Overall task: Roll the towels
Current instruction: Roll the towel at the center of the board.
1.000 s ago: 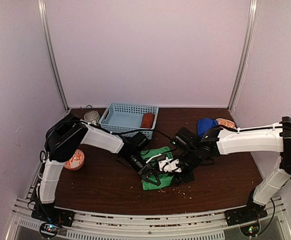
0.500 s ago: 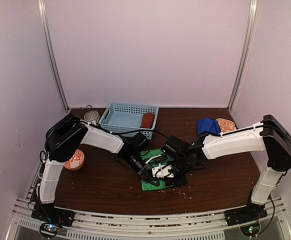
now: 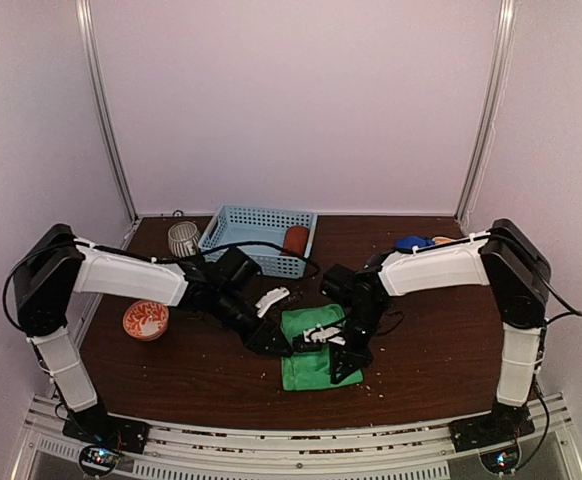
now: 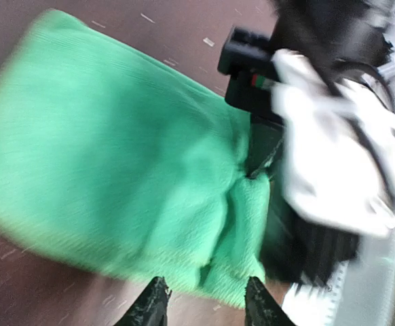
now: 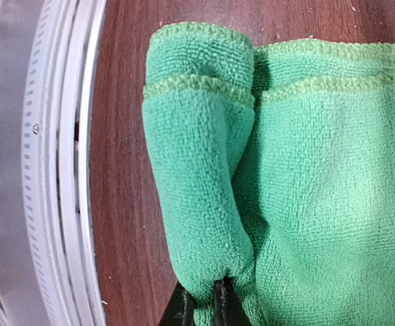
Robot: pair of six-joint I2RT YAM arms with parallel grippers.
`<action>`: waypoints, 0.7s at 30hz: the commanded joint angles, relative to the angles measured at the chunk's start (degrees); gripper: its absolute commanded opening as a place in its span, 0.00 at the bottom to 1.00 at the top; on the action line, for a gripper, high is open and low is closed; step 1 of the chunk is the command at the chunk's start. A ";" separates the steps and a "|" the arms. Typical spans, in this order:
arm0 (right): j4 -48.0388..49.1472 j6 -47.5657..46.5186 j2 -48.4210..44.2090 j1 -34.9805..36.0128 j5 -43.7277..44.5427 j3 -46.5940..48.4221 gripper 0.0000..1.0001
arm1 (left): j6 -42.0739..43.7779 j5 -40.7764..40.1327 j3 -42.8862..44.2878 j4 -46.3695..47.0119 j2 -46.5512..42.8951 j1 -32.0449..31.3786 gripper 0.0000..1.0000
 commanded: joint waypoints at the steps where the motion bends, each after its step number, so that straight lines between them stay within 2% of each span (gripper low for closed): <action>1: -13.51 -0.35 9.50 -3.62 -7.49 4.37 0.01 | -2.08 -15.41 -8.00 11.30 -10.19 0.22 0.40; 5: -20.77 -0.11 17.78 -7.00 -9.55 13.11 0.01 | 5.32 -24.90 -12.85 15.16 -19.72 -4.20 0.42; 8: -24.84 0.86 23.66 -8.40 -10.44 19.77 0.01 | 13.05 -32.12 -11.37 12.95 -21.59 -10.50 0.43; 13: -27.36 2.36 28.43 -9.79 -12.29 23.88 0.01 | 23.51 -39.73 -1.68 2.79 -13.93 -20.12 0.44; 17: -27.15 2.59 28.23 -9.81 -11.87 23.88 0.01 | 27.39 -41.20 5.38 -3.41 -4.81 -22.23 0.44; 21: -26.71 2.91 27.59 -9.90 -11.19 23.74 0.01 | 29.82 -42.96 9.26 -4.91 1.19 -23.15 0.44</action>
